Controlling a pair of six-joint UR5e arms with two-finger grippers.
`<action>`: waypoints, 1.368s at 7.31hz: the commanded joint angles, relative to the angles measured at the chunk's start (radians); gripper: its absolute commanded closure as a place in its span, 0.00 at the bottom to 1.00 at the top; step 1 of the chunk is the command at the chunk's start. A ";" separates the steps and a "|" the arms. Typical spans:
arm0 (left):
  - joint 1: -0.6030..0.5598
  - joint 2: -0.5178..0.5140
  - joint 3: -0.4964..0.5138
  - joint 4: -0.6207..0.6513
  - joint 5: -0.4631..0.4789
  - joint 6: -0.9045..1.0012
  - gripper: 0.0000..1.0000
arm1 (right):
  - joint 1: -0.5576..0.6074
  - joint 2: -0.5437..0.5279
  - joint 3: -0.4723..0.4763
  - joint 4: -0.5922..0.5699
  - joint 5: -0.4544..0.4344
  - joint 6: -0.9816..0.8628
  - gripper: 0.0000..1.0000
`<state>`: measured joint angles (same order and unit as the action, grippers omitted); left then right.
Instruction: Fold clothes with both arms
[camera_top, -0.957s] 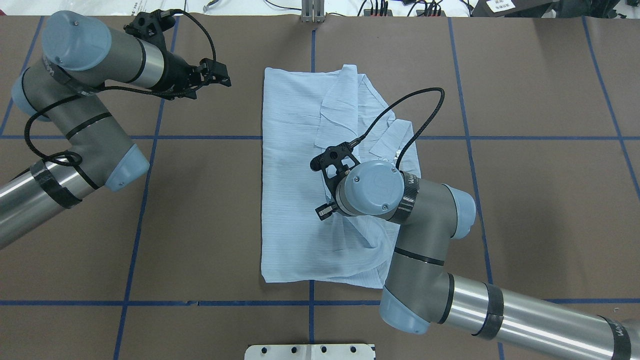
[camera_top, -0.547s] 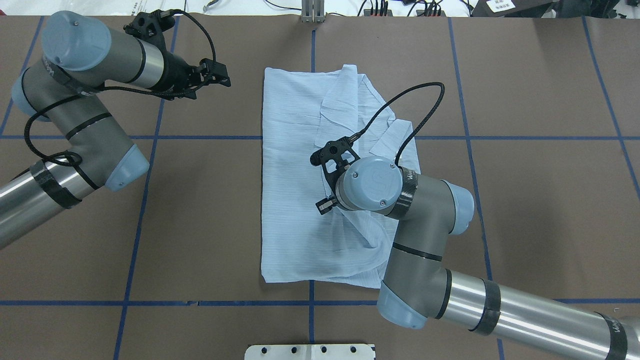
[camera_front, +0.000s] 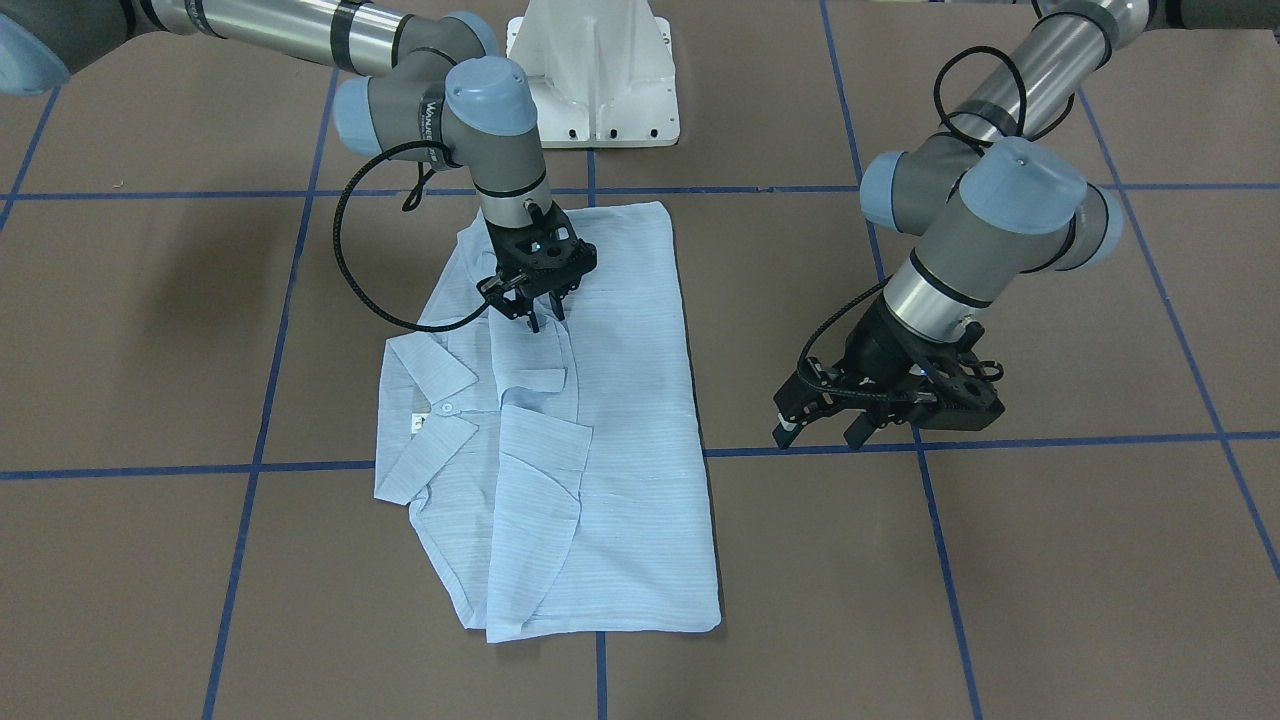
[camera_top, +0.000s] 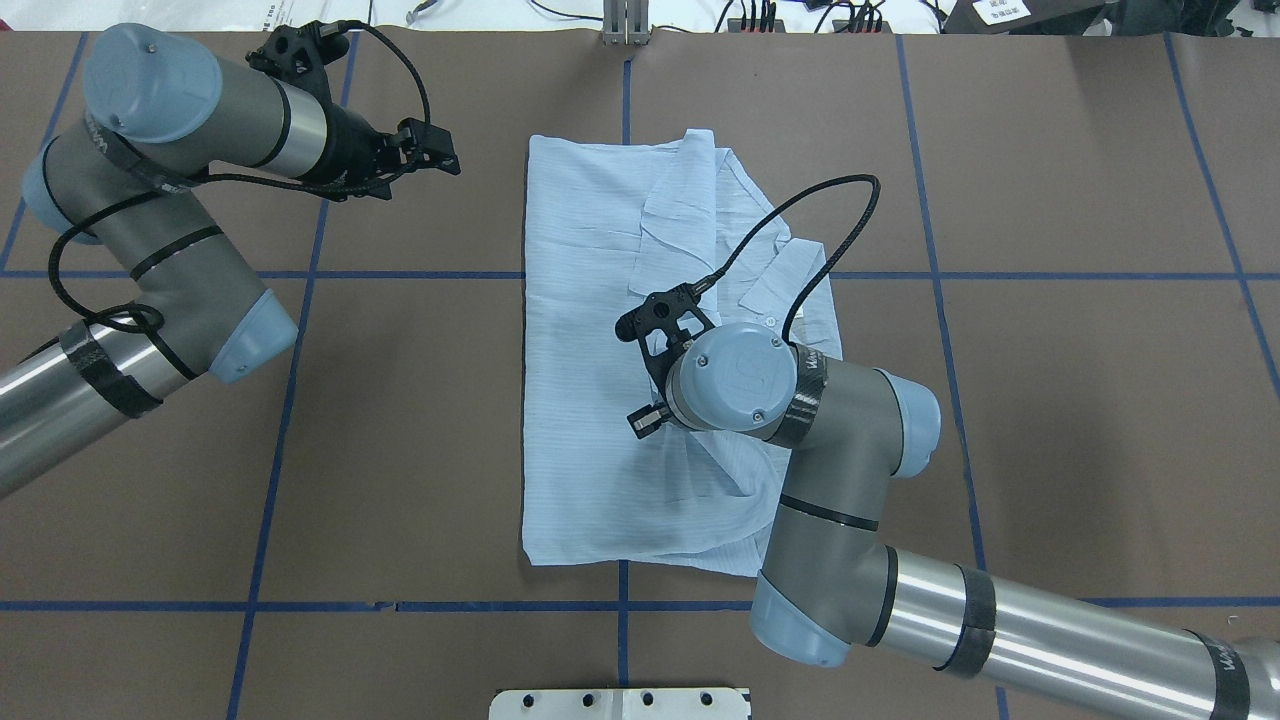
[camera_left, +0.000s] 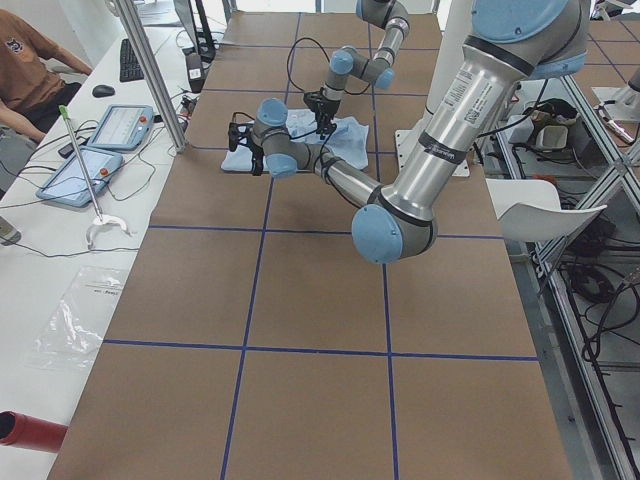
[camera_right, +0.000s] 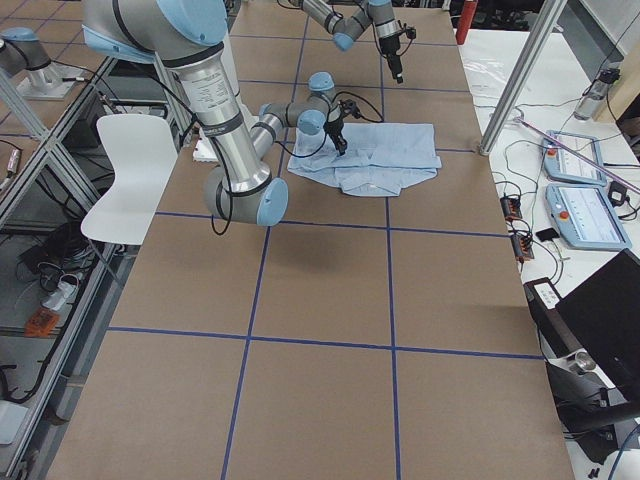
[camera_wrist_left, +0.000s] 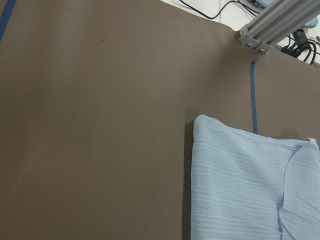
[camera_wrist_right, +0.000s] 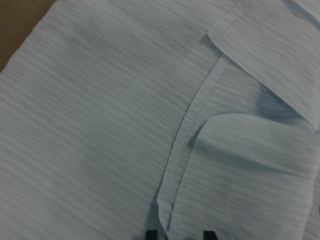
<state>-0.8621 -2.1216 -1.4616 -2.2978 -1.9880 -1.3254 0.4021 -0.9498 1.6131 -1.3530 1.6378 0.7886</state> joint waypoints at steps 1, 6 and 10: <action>0.000 0.000 0.007 0.001 0.000 0.000 0.00 | -0.006 -0.007 0.005 0.000 0.007 0.001 0.73; 0.000 -0.006 0.015 0.000 0.000 -0.003 0.00 | 0.009 -0.070 0.096 -0.014 0.014 0.005 1.00; 0.006 -0.015 0.017 -0.002 0.002 -0.011 0.00 | 0.085 -0.342 0.302 -0.041 0.029 0.003 1.00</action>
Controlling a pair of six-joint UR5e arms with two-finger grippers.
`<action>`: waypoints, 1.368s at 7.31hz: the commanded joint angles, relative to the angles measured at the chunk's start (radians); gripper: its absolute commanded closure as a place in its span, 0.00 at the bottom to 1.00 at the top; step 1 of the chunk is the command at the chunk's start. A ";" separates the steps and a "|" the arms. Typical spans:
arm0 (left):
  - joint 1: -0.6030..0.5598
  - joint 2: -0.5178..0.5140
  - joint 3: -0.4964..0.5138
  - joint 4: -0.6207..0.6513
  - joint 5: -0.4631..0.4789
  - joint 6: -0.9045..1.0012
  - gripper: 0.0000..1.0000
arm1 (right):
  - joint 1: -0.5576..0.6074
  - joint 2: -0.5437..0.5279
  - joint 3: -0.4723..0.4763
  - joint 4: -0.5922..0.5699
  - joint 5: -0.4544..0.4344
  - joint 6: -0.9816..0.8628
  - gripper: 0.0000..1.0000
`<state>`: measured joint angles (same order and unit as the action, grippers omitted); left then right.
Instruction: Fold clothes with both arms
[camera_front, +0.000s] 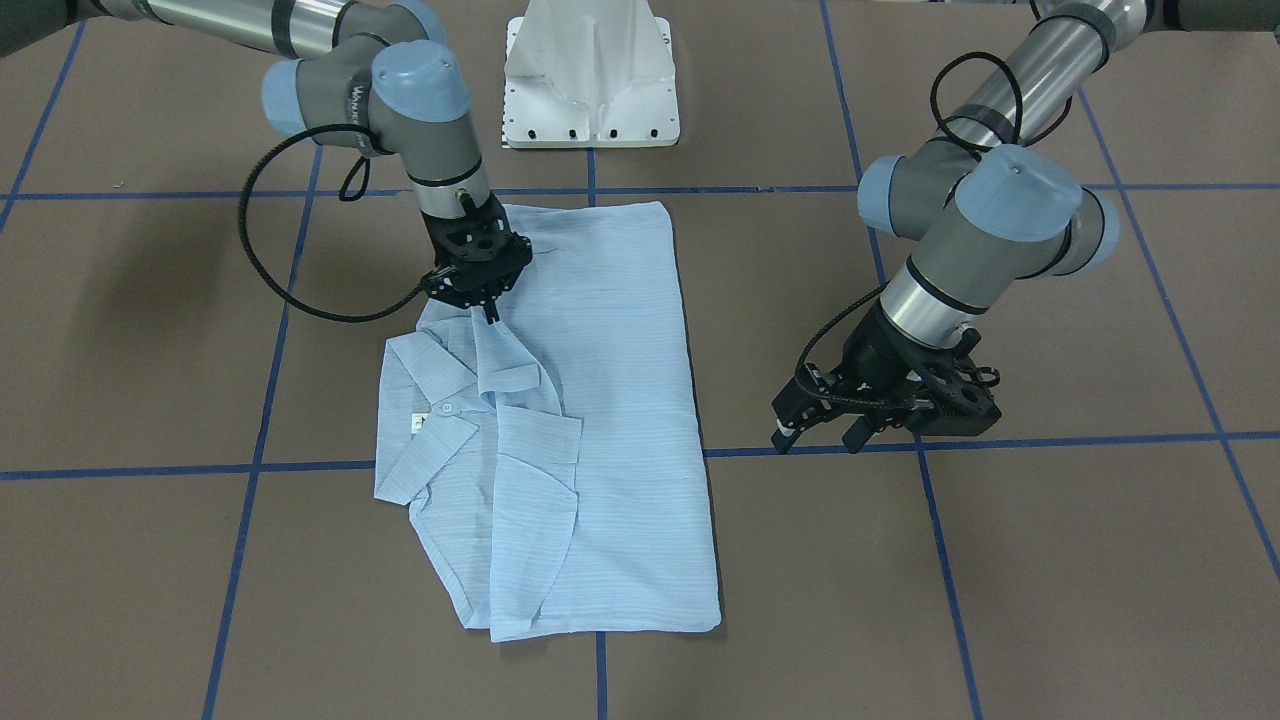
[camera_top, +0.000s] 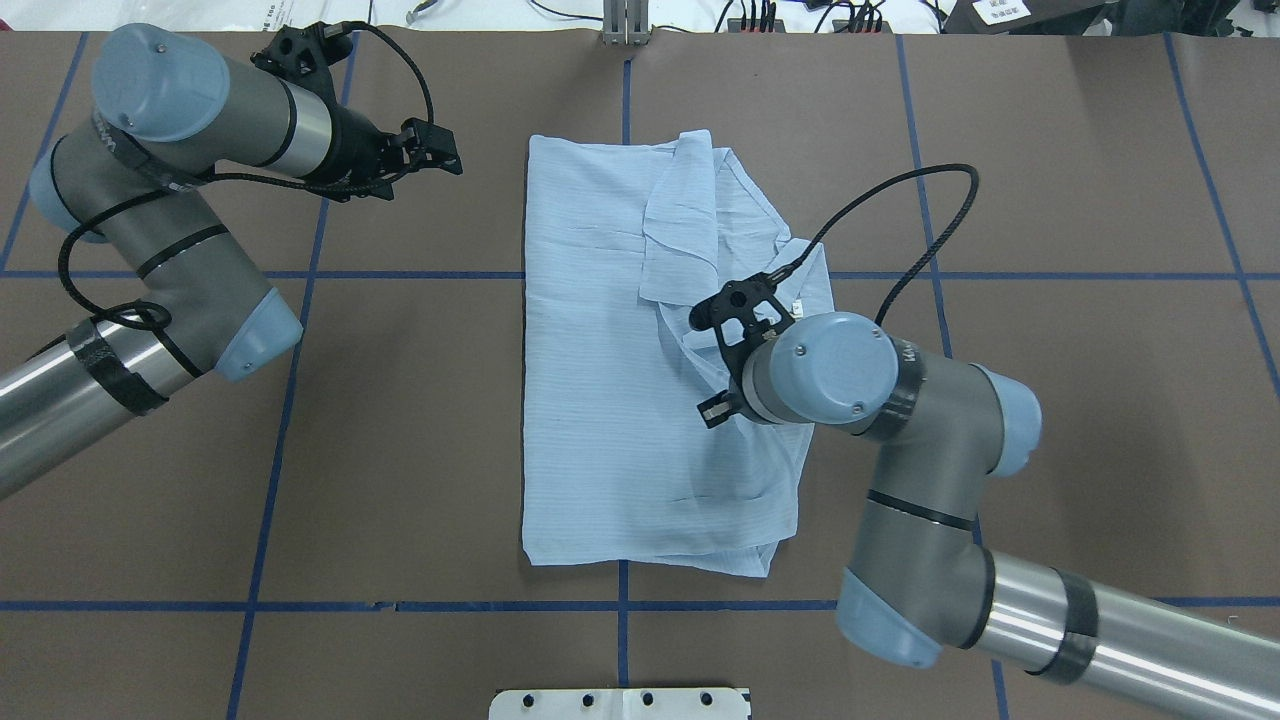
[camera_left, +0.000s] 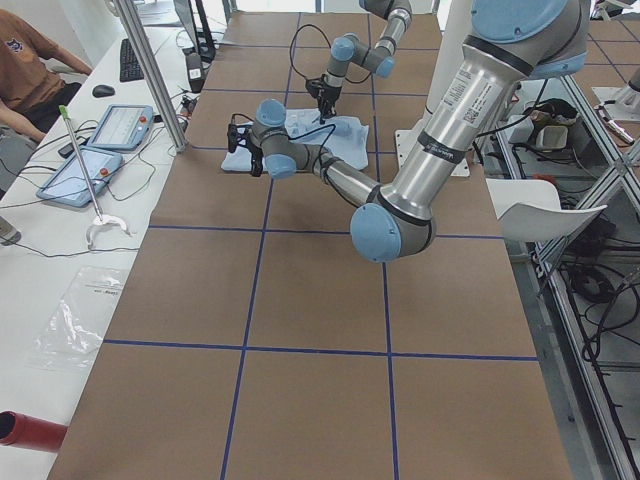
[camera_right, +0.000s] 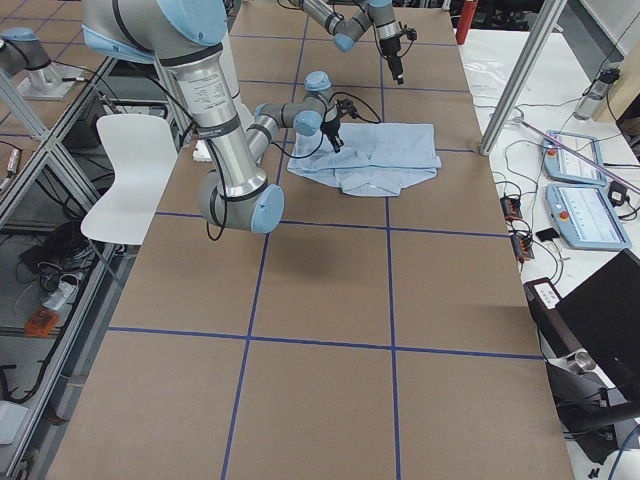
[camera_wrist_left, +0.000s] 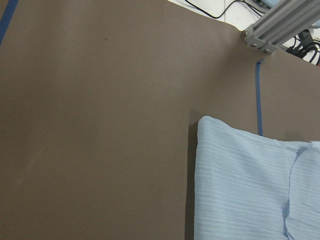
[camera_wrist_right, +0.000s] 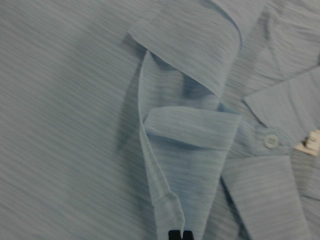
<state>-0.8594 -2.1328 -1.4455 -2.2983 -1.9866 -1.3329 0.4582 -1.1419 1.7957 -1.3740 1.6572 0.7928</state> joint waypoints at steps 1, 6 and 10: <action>0.005 -0.007 -0.001 -0.001 0.000 -0.005 0.00 | 0.051 -0.247 0.178 -0.028 0.012 -0.003 1.00; 0.006 -0.006 0.007 -0.016 0.000 -0.003 0.00 | 0.072 -0.127 0.140 -0.023 0.000 0.049 0.00; 0.008 -0.001 0.002 -0.020 -0.001 -0.003 0.00 | 0.141 0.088 -0.058 -0.016 -0.004 0.046 0.00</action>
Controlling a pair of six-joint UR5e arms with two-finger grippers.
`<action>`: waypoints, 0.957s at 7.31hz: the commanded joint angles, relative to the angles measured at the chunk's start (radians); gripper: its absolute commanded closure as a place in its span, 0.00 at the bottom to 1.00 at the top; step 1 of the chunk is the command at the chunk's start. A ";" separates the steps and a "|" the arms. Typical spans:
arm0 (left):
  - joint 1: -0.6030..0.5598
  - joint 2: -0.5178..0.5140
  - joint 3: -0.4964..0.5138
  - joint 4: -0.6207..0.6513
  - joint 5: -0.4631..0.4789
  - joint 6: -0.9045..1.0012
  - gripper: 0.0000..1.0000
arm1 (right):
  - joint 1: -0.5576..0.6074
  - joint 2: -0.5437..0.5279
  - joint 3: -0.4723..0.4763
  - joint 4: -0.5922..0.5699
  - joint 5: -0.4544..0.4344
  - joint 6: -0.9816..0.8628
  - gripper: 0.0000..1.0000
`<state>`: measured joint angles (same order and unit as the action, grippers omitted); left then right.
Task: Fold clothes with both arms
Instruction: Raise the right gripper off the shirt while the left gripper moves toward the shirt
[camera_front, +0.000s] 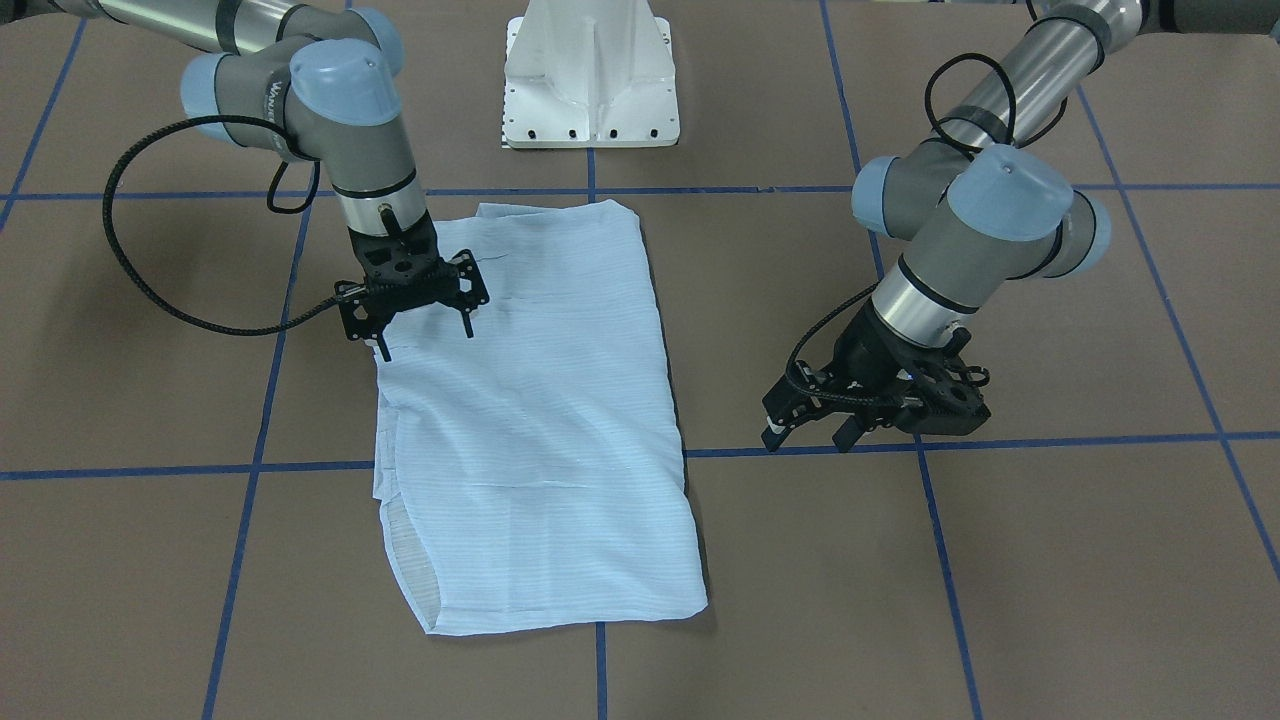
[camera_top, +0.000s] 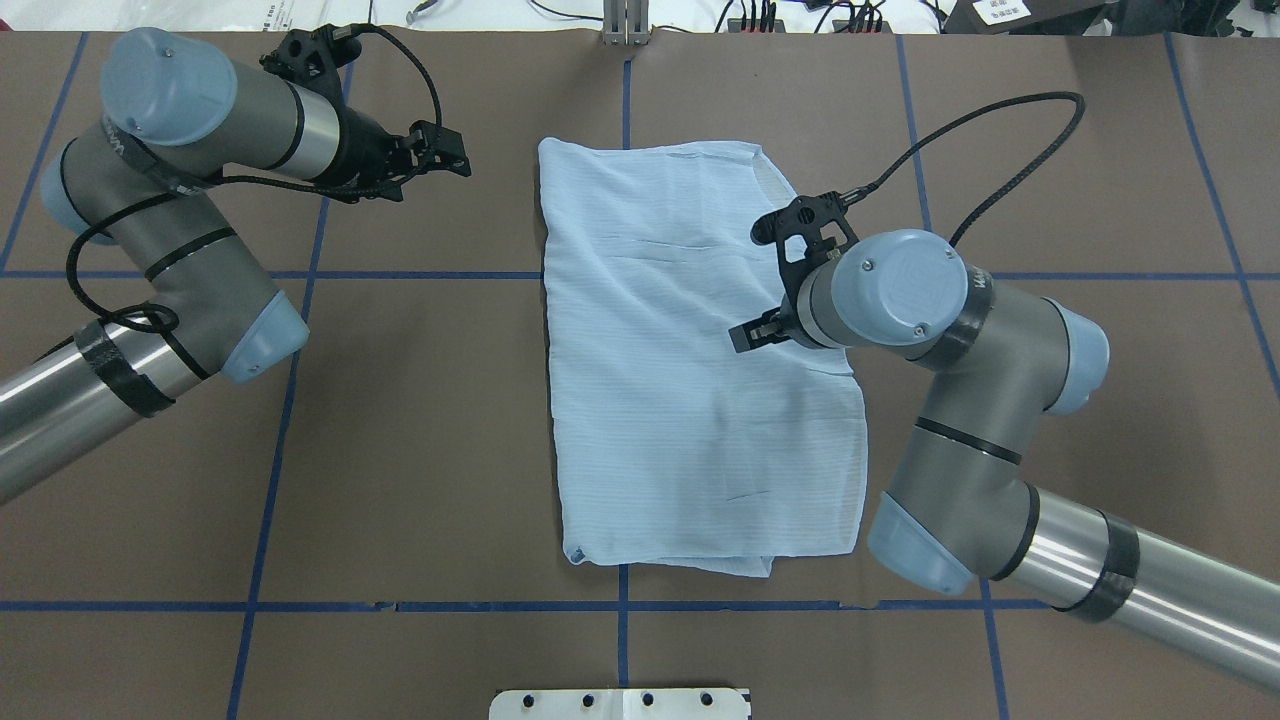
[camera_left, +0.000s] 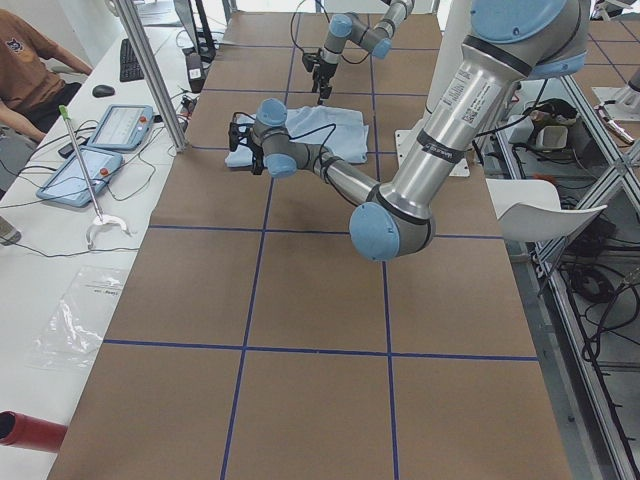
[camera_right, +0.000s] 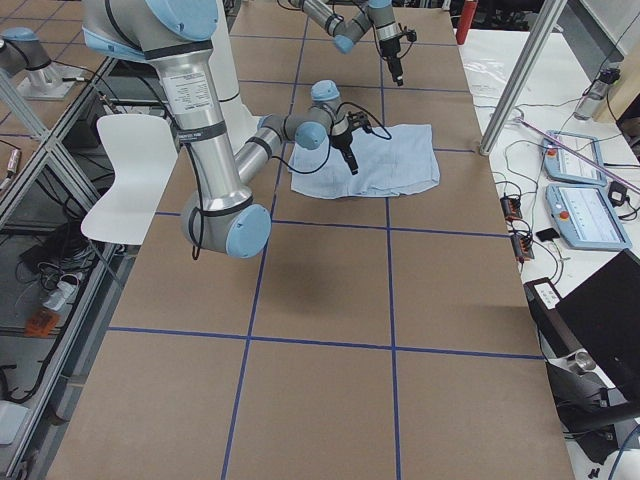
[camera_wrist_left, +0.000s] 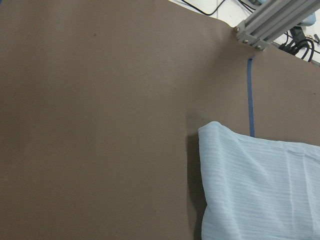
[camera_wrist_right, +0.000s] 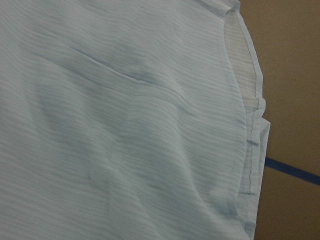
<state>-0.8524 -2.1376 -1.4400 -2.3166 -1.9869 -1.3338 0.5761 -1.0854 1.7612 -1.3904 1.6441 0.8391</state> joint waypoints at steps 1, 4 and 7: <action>0.019 0.010 -0.031 -0.001 -0.006 -0.021 0.00 | 0.031 0.027 0.003 -0.002 0.075 0.005 0.00; 0.198 0.053 -0.189 0.013 -0.009 -0.377 0.01 | 0.103 -0.020 0.073 -0.010 0.351 0.047 0.00; 0.454 0.027 -0.316 0.290 0.199 -0.495 0.02 | 0.100 -0.090 0.170 -0.013 0.384 0.169 0.00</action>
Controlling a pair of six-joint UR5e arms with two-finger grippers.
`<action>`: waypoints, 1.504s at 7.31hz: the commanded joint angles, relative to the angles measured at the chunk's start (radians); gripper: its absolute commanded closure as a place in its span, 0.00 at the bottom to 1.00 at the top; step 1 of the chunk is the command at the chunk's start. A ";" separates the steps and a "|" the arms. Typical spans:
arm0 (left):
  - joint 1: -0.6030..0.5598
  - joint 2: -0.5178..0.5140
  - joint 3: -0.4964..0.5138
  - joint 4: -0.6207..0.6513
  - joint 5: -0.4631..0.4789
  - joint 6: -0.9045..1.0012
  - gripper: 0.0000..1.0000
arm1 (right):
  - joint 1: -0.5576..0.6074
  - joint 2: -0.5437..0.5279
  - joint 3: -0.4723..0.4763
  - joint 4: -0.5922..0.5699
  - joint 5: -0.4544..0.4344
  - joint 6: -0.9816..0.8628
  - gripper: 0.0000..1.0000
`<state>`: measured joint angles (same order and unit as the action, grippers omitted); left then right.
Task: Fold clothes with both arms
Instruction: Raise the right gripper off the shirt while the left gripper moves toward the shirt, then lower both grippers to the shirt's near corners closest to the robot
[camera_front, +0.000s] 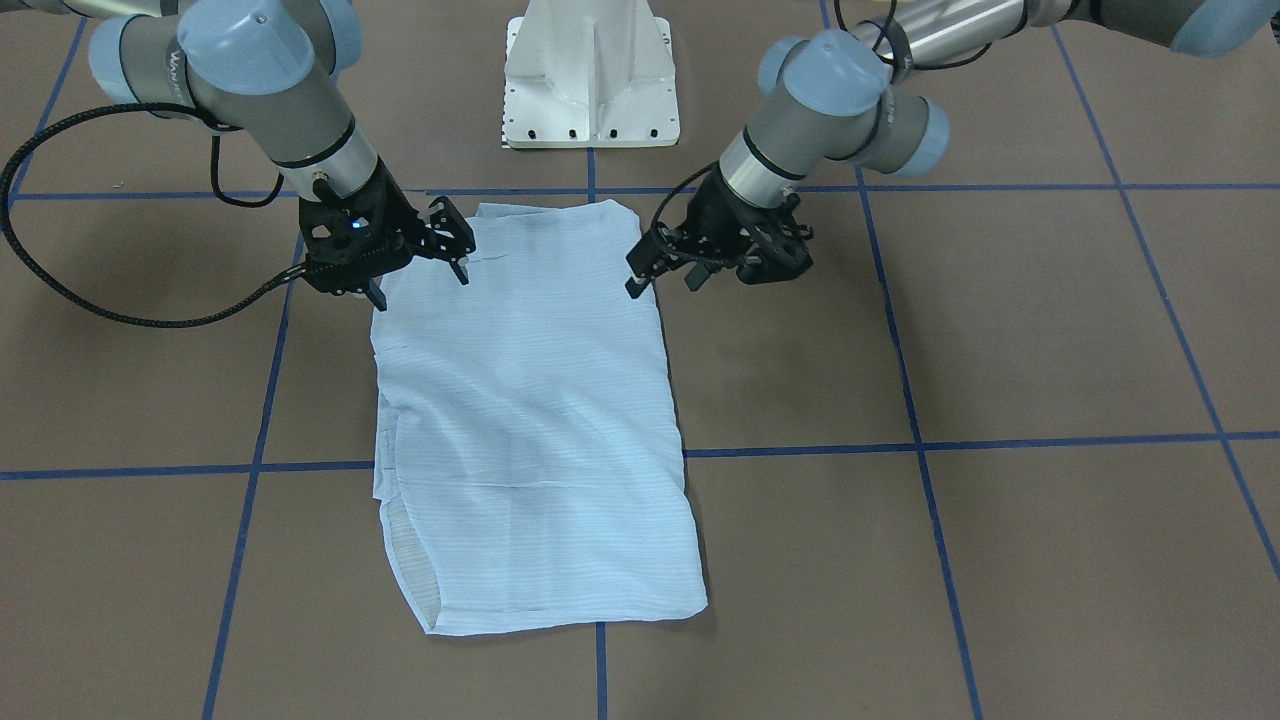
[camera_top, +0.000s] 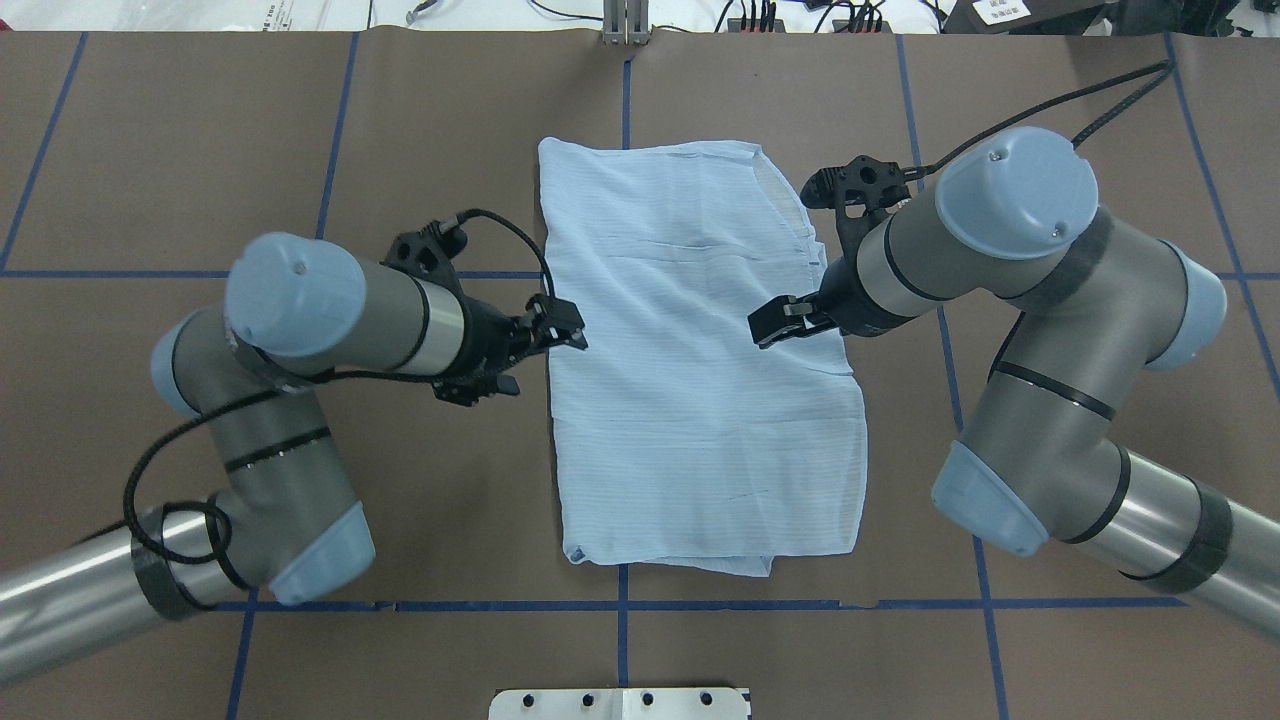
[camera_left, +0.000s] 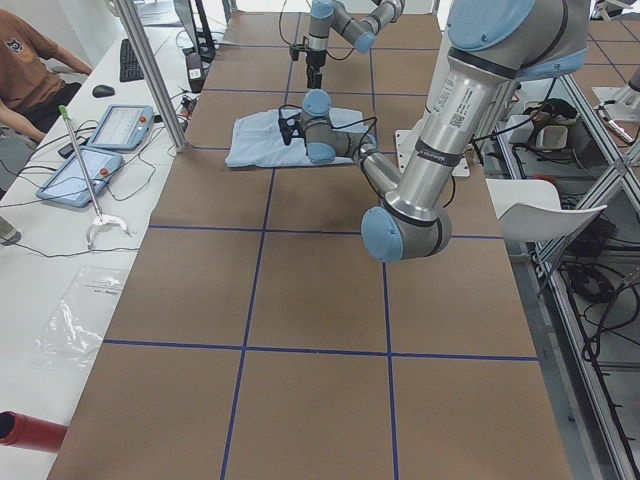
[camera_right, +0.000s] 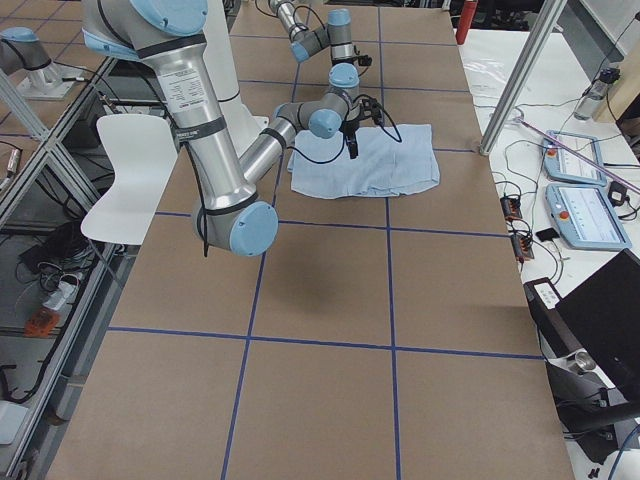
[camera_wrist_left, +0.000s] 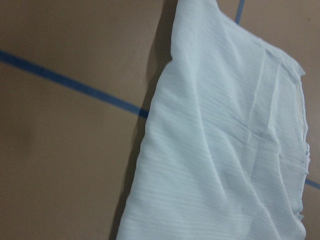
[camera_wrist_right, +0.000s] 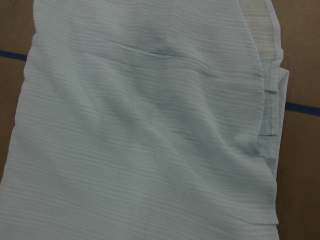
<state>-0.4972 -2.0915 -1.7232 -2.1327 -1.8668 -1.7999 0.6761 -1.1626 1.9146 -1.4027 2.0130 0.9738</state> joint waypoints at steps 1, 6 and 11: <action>0.164 -0.044 -0.018 0.167 0.116 -0.029 0.06 | 0.000 -0.018 0.014 -0.001 0.015 0.036 0.00; 0.209 -0.061 -0.003 0.306 0.153 -0.012 0.14 | 0.000 -0.022 0.014 0.001 0.013 0.037 0.00; 0.232 -0.065 0.011 0.306 0.152 -0.012 0.39 | 0.000 -0.023 0.009 0.002 0.012 0.037 0.00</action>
<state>-0.2661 -2.1563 -1.7129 -1.8270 -1.7137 -1.8116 0.6759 -1.1862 1.9250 -1.4008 2.0251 1.0109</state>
